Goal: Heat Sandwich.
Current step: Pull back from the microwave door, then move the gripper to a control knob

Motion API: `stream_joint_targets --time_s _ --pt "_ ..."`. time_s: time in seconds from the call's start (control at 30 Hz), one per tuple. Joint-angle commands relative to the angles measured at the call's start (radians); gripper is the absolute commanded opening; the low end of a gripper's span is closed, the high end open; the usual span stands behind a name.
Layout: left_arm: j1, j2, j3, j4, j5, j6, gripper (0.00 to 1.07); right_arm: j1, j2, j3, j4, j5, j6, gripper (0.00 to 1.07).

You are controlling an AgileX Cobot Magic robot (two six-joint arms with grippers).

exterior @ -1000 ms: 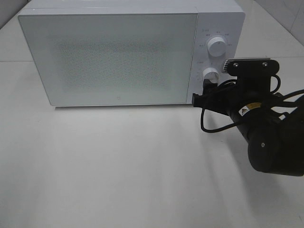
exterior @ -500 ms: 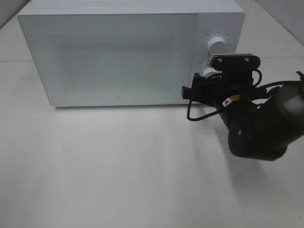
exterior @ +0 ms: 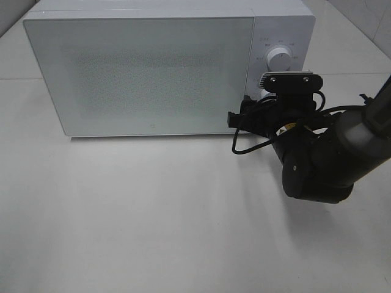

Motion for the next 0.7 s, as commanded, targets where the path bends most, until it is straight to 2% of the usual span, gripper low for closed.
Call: stream_joint_targets --time_s 0.03,0.7 --pt "0.003 -0.029 0.003 -0.002 -0.013 -0.002 1.04 -0.005 -0.003 -0.014 0.013 -0.042 -0.014 0.76" --pt "0.003 -0.029 0.003 -0.002 -0.013 -0.002 1.04 -0.005 -0.037 0.005 0.035 -0.121 -0.053 0.76"
